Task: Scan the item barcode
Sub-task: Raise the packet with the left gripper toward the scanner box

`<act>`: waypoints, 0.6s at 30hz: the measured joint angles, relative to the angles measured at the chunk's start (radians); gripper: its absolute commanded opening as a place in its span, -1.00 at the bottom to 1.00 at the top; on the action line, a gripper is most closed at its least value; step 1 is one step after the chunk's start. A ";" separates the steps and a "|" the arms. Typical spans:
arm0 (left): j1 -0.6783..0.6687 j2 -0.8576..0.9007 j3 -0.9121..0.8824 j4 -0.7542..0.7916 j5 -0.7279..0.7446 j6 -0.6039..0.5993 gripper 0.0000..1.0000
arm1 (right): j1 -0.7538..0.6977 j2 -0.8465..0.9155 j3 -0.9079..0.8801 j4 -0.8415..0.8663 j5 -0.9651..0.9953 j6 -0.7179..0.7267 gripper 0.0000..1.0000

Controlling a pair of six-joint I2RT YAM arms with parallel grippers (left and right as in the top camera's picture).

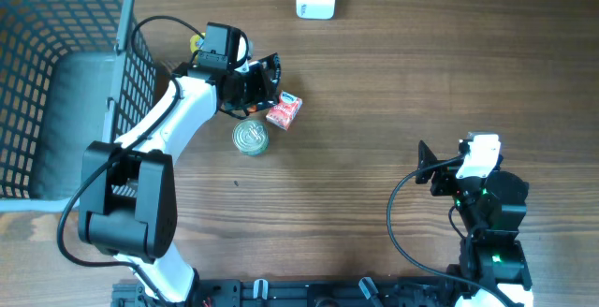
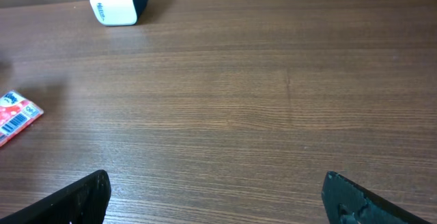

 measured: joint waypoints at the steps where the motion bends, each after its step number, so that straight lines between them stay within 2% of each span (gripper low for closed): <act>1: 0.000 0.000 0.000 0.004 0.032 -0.005 -0.76 | 0.000 0.000 0.000 0.000 0.000 0.000 1.00; 11: 0.000 0.000 -0.001 0.090 0.328 -0.090 -0.83 | 0.000 0.000 0.000 0.001 0.000 0.000 1.00; 15: 0.000 0.000 -0.003 0.160 0.446 -0.160 -0.81 | 0.000 0.000 0.000 0.001 0.000 0.000 1.00; 18: 0.000 0.000 -0.006 0.279 0.566 -0.268 -0.82 | 0.000 0.000 0.000 0.002 0.000 0.000 1.00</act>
